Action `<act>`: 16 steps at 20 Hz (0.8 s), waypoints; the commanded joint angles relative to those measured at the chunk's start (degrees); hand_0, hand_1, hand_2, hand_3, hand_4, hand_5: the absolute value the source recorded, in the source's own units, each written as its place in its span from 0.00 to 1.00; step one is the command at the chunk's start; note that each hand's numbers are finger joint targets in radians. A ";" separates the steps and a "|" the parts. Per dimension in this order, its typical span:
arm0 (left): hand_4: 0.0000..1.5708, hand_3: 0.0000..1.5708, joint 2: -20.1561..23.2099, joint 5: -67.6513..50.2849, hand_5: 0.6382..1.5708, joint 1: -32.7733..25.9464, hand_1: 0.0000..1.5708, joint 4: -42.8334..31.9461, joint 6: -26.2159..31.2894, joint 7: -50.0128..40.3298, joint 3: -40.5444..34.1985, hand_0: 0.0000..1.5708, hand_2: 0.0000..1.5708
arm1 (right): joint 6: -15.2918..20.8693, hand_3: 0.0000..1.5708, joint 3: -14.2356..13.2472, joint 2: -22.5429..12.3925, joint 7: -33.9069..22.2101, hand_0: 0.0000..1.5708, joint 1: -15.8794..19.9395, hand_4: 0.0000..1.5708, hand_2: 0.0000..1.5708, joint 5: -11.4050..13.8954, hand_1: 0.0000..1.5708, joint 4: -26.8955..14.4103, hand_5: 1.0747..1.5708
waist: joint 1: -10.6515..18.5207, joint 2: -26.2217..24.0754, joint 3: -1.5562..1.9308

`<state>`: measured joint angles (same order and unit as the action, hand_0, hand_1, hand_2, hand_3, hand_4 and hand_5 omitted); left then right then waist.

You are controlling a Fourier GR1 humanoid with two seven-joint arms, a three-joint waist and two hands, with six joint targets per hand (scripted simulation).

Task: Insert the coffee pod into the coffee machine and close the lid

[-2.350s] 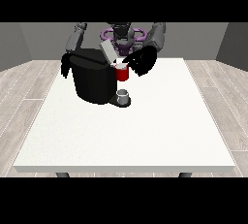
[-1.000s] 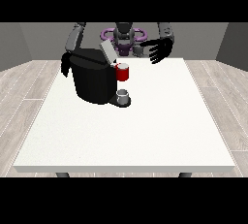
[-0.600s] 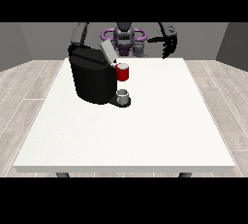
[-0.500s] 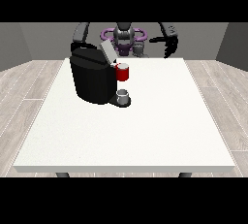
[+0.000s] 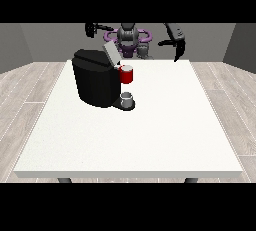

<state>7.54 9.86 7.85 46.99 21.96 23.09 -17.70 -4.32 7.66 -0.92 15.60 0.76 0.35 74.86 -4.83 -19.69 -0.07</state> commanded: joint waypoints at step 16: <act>0.12 0.00 -3.29 -3.28 1.00 -1.99 0.00 13.61 2.25 4.92 6.52 0.00 0.00 | 15.12 0.00 3.09 0.91 -9.12 0.00 12.32 0.17 0.00 9.26 0.00 14.37 1.00 | 9.22 15.60 0.07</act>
<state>5.58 6.30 6.37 57.11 24.20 26.99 -13.56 6.65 12.20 -0.17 8.20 7.73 7.99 90.88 1.31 -6.57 0.00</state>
